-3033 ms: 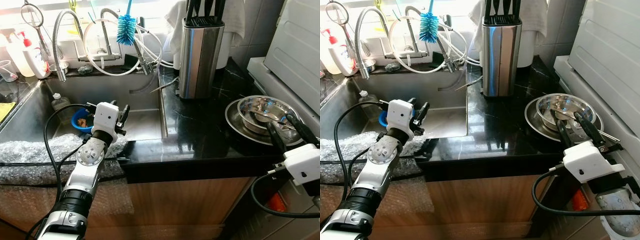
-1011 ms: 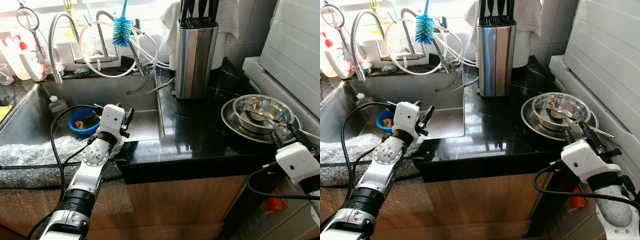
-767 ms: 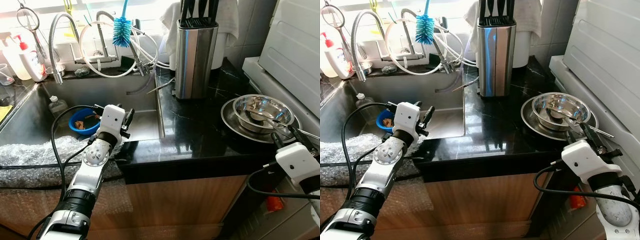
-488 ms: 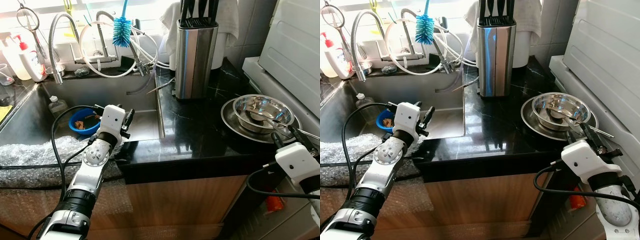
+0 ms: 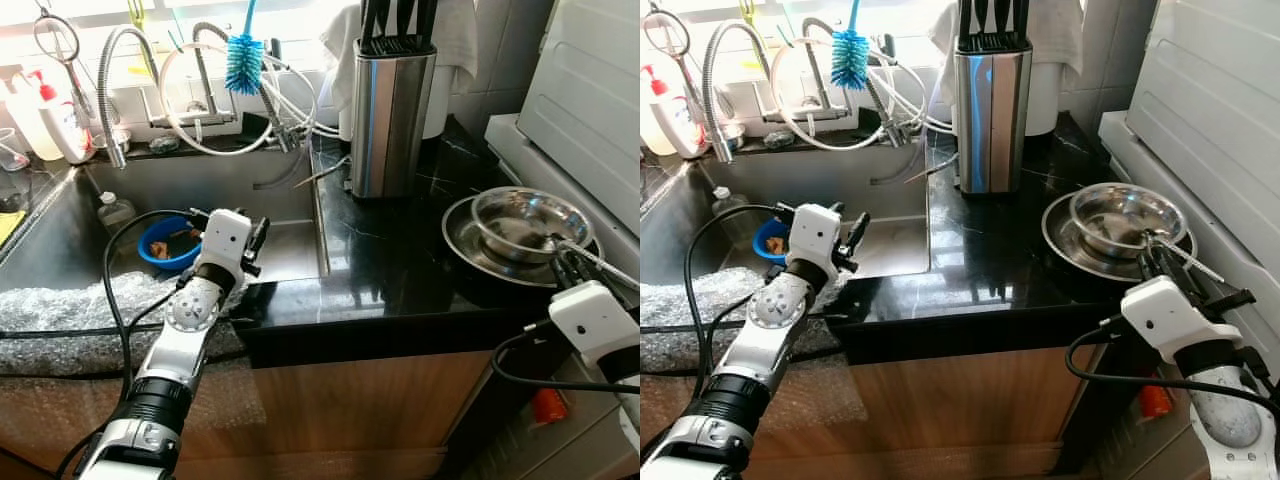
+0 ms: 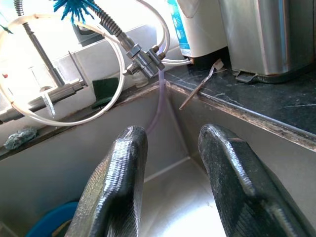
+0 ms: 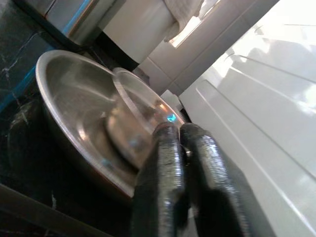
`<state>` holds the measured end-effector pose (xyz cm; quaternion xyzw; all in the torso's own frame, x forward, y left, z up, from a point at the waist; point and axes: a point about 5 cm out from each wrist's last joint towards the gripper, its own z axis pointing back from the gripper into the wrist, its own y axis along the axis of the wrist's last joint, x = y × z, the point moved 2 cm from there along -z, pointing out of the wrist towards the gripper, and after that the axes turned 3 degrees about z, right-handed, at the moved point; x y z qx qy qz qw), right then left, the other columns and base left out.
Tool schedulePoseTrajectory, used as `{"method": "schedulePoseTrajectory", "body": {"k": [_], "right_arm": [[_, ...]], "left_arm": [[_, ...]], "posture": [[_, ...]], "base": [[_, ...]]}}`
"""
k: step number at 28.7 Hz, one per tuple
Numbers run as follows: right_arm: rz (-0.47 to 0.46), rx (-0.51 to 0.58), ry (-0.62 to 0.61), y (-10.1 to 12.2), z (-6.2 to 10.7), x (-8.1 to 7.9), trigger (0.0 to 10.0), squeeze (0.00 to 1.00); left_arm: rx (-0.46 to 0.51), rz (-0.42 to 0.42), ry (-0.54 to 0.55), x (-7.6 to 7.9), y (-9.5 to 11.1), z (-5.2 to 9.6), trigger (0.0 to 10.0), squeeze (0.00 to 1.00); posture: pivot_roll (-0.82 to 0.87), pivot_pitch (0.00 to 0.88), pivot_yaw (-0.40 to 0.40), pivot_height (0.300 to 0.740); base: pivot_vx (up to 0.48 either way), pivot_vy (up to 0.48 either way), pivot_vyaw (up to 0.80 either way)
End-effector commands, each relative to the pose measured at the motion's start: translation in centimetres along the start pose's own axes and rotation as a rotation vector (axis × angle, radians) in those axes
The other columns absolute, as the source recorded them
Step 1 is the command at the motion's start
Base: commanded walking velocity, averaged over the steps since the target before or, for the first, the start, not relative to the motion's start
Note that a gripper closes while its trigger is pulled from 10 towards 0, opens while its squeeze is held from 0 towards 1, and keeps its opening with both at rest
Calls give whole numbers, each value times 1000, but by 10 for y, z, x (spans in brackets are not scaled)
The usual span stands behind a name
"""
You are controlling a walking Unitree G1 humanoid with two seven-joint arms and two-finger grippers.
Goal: Kitchen organization
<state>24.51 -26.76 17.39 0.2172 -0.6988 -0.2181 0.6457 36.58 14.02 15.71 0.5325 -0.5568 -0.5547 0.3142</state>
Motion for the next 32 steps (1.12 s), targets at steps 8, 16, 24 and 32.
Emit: {"method": "schedulePoseTrajectory", "body": {"k": [8,16,24,32], "right_arm": [[-29,27,0,6,-6,1,0,0],[-99,65,-27,16,-10,7,1412,0],[-137,101,-11,27,-13,7,10000,0],[-217,191,14,48,-17,6,10000,0]], "left_arm": [[19,-24,29,-5,8,-6,10000,0],[26,-38,59,-10,10,-6,10000,0],[16,-71,77,-11,8,-6,10000,0],[16,-87,100,-15,8,-6,10000,0]], "posture": [[-154,0,63,740],[-154,0,63,740],[-156,0,60,740],[-155,0,54,740]], "base": [[0,0,0],[0,0,0],[0,0,0],[0,0,0]]}}
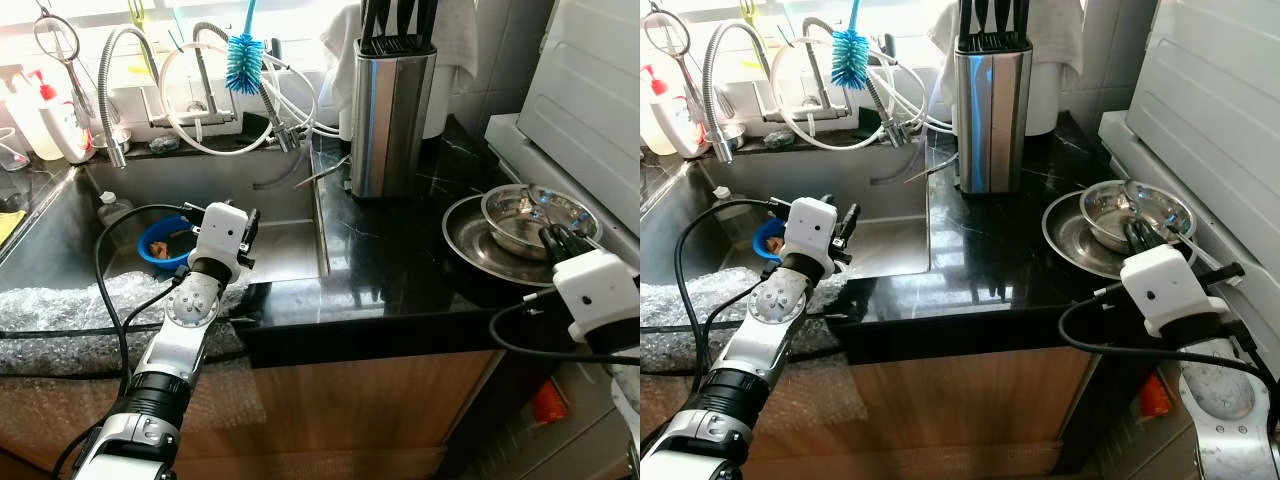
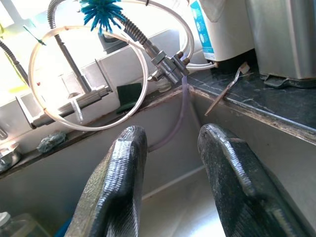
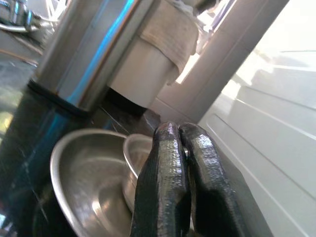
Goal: Kitchen organization
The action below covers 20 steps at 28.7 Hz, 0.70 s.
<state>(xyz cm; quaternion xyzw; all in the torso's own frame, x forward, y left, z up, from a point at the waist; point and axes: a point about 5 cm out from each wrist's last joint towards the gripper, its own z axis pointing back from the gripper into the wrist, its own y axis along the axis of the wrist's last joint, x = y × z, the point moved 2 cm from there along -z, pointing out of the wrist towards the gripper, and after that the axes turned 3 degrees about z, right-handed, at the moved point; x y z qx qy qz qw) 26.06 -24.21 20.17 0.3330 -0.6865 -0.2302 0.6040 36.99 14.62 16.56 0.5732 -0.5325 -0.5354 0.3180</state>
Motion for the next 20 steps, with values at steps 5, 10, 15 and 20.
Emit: {"method": "schedulePoseTrajectory", "body": {"k": [5,10,15,20], "right_arm": [[-59,84,30,22,-5,-6,10000,0],[-219,125,-34,36,-14,1,10000,0],[-345,194,-62,56,-27,2,10000,0],[-466,254,-96,75,-43,2,10000,0]], "left_arm": [[4,-34,23,-6,2,-3,10000,0],[17,-30,36,-7,4,-3,10000,0],[44,-23,55,-8,10,-4,10000,0],[55,-12,71,-9,12,-4,10000,0]], "posture": [[-155,0,53,740],[-153,0,53,740],[-146,0,55,740],[-138,0,55,740]], "base": [[0,0,0],[0,0,0],[0,0,0],[0,0,0]]}}
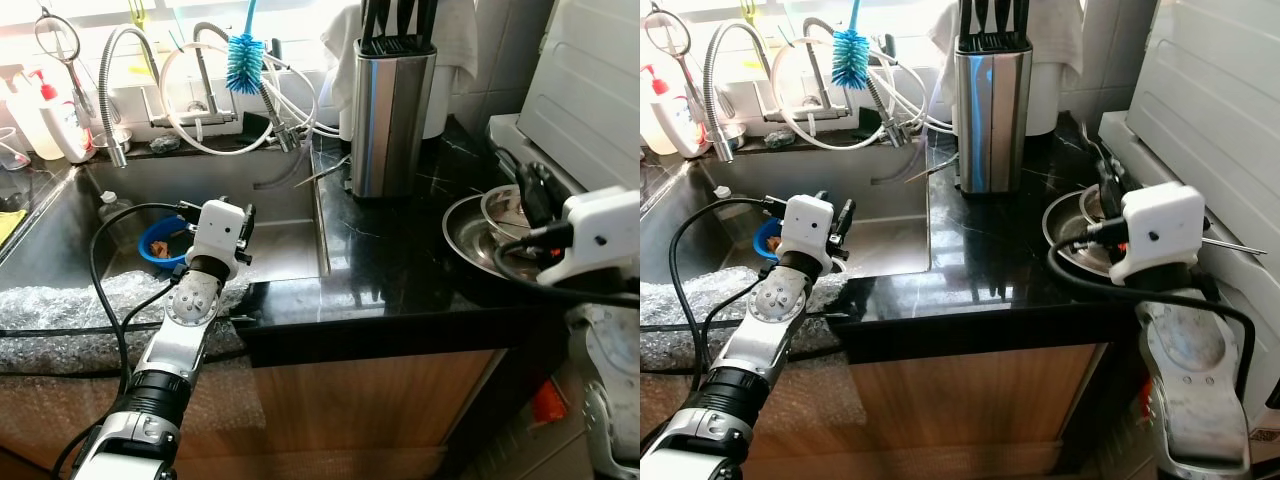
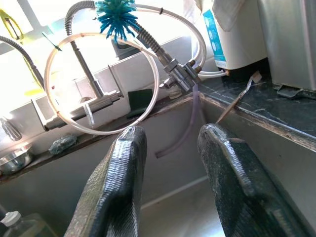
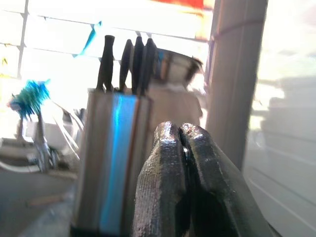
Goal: Kitchen organization
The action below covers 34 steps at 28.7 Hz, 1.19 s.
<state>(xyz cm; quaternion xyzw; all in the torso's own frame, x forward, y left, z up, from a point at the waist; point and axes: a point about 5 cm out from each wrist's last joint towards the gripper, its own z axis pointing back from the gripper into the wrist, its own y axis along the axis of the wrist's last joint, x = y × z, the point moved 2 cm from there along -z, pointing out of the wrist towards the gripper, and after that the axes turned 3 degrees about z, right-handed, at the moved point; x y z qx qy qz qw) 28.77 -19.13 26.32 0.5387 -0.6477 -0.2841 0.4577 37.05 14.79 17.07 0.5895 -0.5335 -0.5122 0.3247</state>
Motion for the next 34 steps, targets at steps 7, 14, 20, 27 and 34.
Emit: {"method": "schedulePoseTrajectory", "body": {"k": [7,14,20,27,34], "right_arm": [[-282,28,-5,8,-32,-28,10000,0],[-392,13,72,7,-46,-55,10000,0],[-457,-35,145,-1,-50,-76,10000,0],[-510,-52,184,0,-49,-92,10000,0],[-540,-68,239,-2,-49,-108,10000,0]], "left_arm": [[60,-20,18,-3,14,-3,10000,0],[78,-34,7,0,16,-1,10000,0],[96,-64,-17,3,18,2,10000,0],[105,-64,-18,3,20,4,10000,0],[131,-93,-62,12,25,2,10000,0]], "posture": [[-111,0,47,740],[-89,0,33,740],[-68,0,18,740],[-63,0,18,740],[-65,0,24,740]], "base": [[0,0,0],[0,0,0],[0,0,0],[0,0,0],[0,0,0]]}}
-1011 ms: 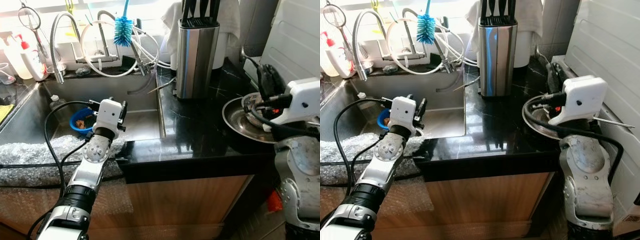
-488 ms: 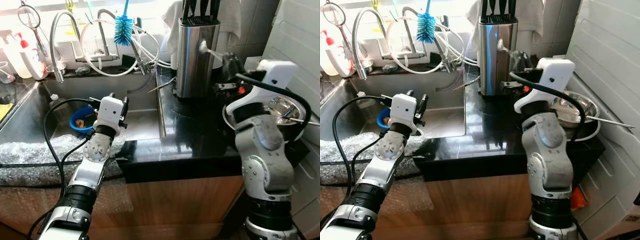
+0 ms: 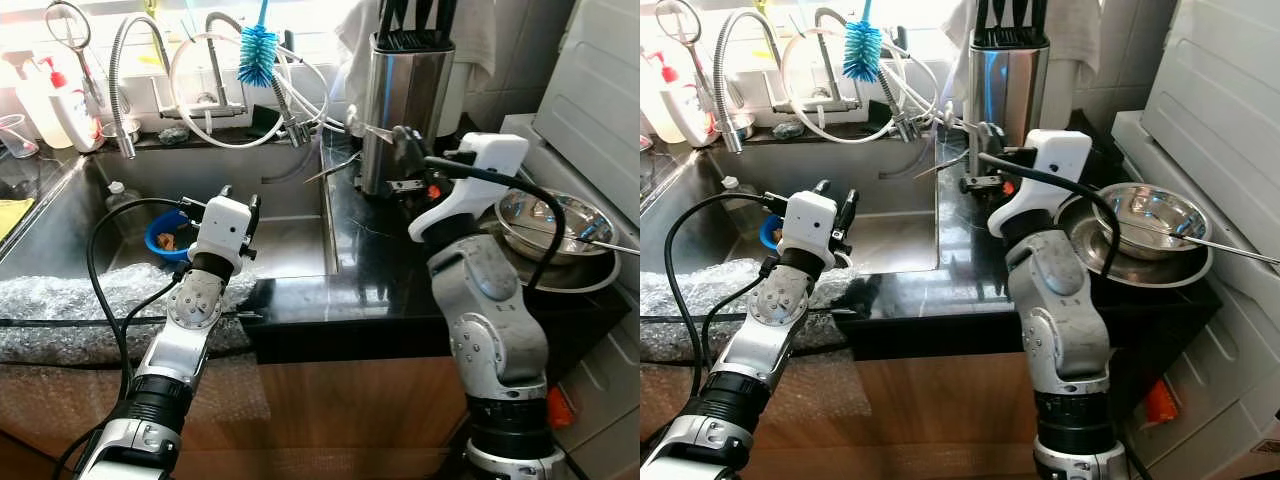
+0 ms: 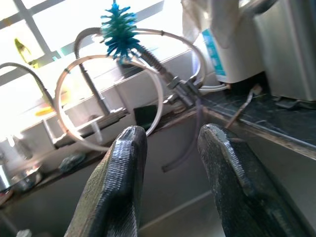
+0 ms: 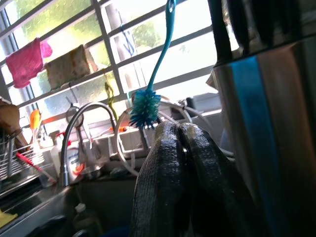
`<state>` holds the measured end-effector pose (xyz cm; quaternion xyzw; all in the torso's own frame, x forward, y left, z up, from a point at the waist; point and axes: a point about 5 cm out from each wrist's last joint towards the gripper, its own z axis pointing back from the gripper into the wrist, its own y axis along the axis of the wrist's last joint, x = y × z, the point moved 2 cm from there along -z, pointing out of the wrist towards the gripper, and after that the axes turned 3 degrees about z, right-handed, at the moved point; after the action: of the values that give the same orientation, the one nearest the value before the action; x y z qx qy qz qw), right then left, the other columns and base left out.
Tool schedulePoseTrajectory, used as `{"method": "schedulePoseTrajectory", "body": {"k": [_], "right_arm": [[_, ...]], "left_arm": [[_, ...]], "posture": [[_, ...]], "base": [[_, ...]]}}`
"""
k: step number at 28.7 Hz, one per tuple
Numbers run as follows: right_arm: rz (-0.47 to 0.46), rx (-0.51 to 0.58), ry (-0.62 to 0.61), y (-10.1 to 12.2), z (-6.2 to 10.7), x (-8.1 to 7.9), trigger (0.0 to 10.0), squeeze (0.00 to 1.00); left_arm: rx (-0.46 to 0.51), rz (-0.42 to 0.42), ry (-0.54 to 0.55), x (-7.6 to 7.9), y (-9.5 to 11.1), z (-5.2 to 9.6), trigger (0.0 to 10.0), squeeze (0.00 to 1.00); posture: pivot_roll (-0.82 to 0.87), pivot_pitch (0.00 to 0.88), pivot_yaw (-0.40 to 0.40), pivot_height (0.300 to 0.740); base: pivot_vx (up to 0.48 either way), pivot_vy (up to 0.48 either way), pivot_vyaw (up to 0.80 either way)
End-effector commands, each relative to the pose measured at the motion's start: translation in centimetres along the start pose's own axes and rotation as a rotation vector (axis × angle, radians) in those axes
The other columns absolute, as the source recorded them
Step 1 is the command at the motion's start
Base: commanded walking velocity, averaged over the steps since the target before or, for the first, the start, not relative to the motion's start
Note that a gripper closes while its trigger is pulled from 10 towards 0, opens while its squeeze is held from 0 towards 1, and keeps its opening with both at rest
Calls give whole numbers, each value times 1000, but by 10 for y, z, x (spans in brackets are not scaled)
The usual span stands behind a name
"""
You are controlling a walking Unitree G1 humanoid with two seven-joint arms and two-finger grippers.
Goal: Kitchen organization
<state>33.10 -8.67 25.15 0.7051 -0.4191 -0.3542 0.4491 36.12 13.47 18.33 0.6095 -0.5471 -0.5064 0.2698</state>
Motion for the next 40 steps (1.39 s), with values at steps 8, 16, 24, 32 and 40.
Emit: {"method": "schedulePoseTrajectory", "body": {"k": [8,16,24,32,40], "right_arm": [[-74,-129,-39,-26,-8,20,10000,0],[-75,-190,-40,-35,-16,30,10000,0],[-204,-183,168,-28,-27,7,10000,0],[-185,-268,272,-39,-19,-1,10000,0],[-146,-319,284,-48,-15,-1,10000,0]], "left_arm": [[81,-115,-78,6,16,-5,10000,0],[115,-176,-127,12,21,-4,10000,0],[136,-208,-185,21,24,-3,10000,0],[148,-234,-218,25,26,-3,10000,0],[152,-262,-234,29,26,-2,10000,0]], "posture": [[-59,0,22,740],[-50,0,15,740],[-43,0,9,740],[-42,0,9,740],[-39,0,7,740]], "base": [[0,0,0],[0,0,0],[0,0,0],[0,0,0],[0,0,0]]}}
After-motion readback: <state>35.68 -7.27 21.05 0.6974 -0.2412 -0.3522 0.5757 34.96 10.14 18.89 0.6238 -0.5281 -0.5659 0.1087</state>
